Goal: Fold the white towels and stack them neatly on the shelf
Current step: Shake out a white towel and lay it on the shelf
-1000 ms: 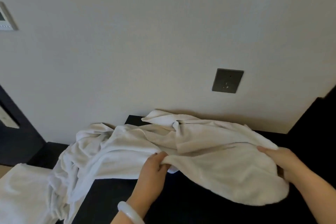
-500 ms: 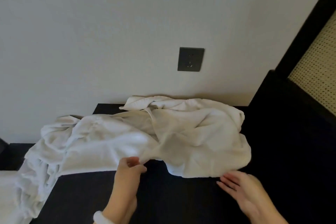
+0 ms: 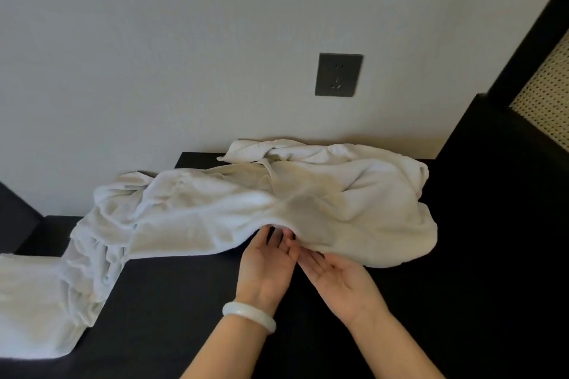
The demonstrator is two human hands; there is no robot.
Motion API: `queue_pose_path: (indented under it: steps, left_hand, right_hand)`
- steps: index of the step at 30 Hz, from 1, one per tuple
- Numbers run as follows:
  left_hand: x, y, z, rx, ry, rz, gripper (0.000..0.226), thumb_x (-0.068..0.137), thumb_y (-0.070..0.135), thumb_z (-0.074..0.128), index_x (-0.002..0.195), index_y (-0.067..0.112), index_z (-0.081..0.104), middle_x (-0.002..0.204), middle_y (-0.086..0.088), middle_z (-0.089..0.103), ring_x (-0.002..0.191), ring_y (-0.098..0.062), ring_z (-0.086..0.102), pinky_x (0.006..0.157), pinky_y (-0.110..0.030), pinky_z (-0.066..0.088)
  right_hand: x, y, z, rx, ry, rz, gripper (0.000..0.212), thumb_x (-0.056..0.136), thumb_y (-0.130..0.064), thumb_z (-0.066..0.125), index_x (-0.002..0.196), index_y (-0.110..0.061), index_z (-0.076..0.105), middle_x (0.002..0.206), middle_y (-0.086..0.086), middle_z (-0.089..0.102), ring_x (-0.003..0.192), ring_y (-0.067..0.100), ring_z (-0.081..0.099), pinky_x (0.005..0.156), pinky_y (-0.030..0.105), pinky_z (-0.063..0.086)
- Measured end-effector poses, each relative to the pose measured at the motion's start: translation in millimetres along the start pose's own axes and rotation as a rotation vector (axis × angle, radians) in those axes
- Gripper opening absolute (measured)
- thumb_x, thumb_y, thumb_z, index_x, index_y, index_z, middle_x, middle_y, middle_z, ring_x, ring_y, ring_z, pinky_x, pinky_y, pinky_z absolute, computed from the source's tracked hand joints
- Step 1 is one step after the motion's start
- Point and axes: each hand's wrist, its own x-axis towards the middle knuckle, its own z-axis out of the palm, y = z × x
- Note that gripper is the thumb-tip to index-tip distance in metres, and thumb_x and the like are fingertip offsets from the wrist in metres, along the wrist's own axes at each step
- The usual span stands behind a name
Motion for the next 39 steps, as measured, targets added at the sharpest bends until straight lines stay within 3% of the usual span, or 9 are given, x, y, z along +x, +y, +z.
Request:
queue_pose_path:
  steps: [6, 11, 13, 19, 22, 25, 31, 35, 39]
  left_hand:
    - [-9.6, 16.7, 1.5, -0.02, 0.045, 0.042, 0.009, 0.084, 0.018, 0.062, 0.091, 0.014, 0.065, 0.079, 0.003, 0.059, 0.063, -0.008, 0.05, 0.065, -0.022, 0.043]
    - [-26.7, 40.4, 28.7, 0.106, 0.13, 0.16, 0.033, 0.081, 0.023, 0.07, 0.112, 0.013, 0.067, 0.116, -0.01, 0.067, 0.112, -0.027, 0.062, 0.101, -0.047, 0.045]
    - [-34.8, 51.3, 50.8, 0.264, 0.098, 0.224, 0.036, 0.085, 0.019, 0.069, 0.12, 0.011, 0.065, 0.117, -0.013, 0.069, 0.111, -0.029, 0.065, 0.098, -0.049, 0.048]
    - [-67.4, 83.5, 156.6, 0.999, -0.027, 0.593, 0.029, 0.091, 0.017, 0.066, 0.093, -0.011, 0.061, 0.088, -0.015, 0.07, 0.084, -0.021, 0.068, 0.071, -0.028, 0.058]
    - [-81.4, 67.3, 204.6, 1.159, -0.181, 0.648, 0.027, 0.091, 0.014, 0.066, 0.093, -0.012, 0.067, 0.09, -0.023, 0.071, 0.08, -0.029, 0.071, 0.07, -0.031, 0.06]
    - [-77.4, 44.4, 235.8, 1.144, -0.312, 0.62, 0.026, 0.091, 0.012, 0.066, 0.092, -0.014, 0.067, 0.081, -0.022, 0.068, 0.074, -0.03, 0.068, 0.071, -0.034, 0.06]
    - [-6.1, 59.6, 207.0, 1.678, -0.15, 0.627, 0.027, 0.089, 0.023, 0.069, 0.112, 0.01, 0.066, 0.112, -0.007, 0.067, 0.106, -0.021, 0.062, 0.099, -0.039, 0.05]
    - [14.5, 67.8, 148.6, 2.104, -0.207, 0.415, 0.093, 0.074, 0.05, 0.079, 0.15, 0.033, 0.028, 0.151, 0.013, 0.027, 0.14, -0.013, 0.03, 0.115, -0.034, 0.028]
    - [13.9, 59.2, 134.0, 2.003, -0.248, 0.382, 0.099, 0.074, 0.042, 0.082, 0.151, 0.038, 0.02, 0.145, 0.01, 0.039, 0.133, -0.013, 0.039, 0.111, -0.031, 0.035]
  right_hand:
    - [-10.8, -31.8, -0.2, 0.275, -0.06, -0.266, 0.029, 0.093, -0.028, 0.061, 0.118, -0.014, 0.063, 0.1, 0.006, 0.067, 0.086, 0.017, 0.061, 0.076, 0.029, 0.045]
    - [-27.4, -95.2, 3.1, 0.242, -0.091, -0.404, 0.083, 0.03, -0.001, 0.095, 0.105, -0.016, 0.065, 0.081, -0.004, 0.062, 0.059, 0.004, 0.049, 0.066, 0.018, 0.039]
    - [-35.6, -119.3, 18.1, 0.103, -0.104, -0.446, 0.097, 0.019, 0.003, 0.096, 0.109, -0.014, 0.065, 0.075, -0.004, 0.061, 0.058, 0.002, 0.051, 0.065, 0.016, 0.041]
    - [-86.9, -182.1, 114.4, -0.585, -0.22, -0.817, 0.043, 0.089, -0.004, 0.052, 0.131, -0.012, 0.06, 0.084, 0.002, 0.072, 0.077, 0.007, 0.067, 0.071, 0.019, 0.057]
    - [-107.0, -170.1, 149.1, -1.209, -0.37, -0.836, 0.044, 0.084, -0.017, 0.063, 0.127, -0.026, 0.063, 0.116, -0.002, 0.071, 0.108, 0.008, 0.066, 0.091, 0.032, 0.055]
    - [-89.8, -124.6, 156.6, -1.724, -0.457, -0.65, 0.045, 0.085, -0.025, 0.074, 0.124, -0.041, 0.058, 0.118, -0.025, 0.065, 0.111, -0.004, 0.06, 0.094, 0.019, 0.046]
    - [-44.5, -118.5, 139.6, -1.239, -0.165, -0.578, 0.019, 0.091, -0.017, 0.066, 0.109, -0.012, 0.071, 0.098, 0.011, 0.075, 0.096, 0.033, 0.07, 0.094, 0.052, 0.051]
    - [-43.1, -130.0, 144.7, -1.04, -0.188, -0.455, 0.032, 0.088, -0.016, 0.065, 0.118, -0.006, 0.066, 0.108, 0.022, 0.071, 0.102, 0.04, 0.068, 0.094, 0.052, 0.051]
    - [-48.4, -145.2, 178.2, -1.012, -0.234, -0.494, 0.04, 0.084, -0.02, 0.065, 0.118, -0.001, 0.065, 0.11, 0.024, 0.07, 0.099, 0.036, 0.069, 0.085, 0.043, 0.056]
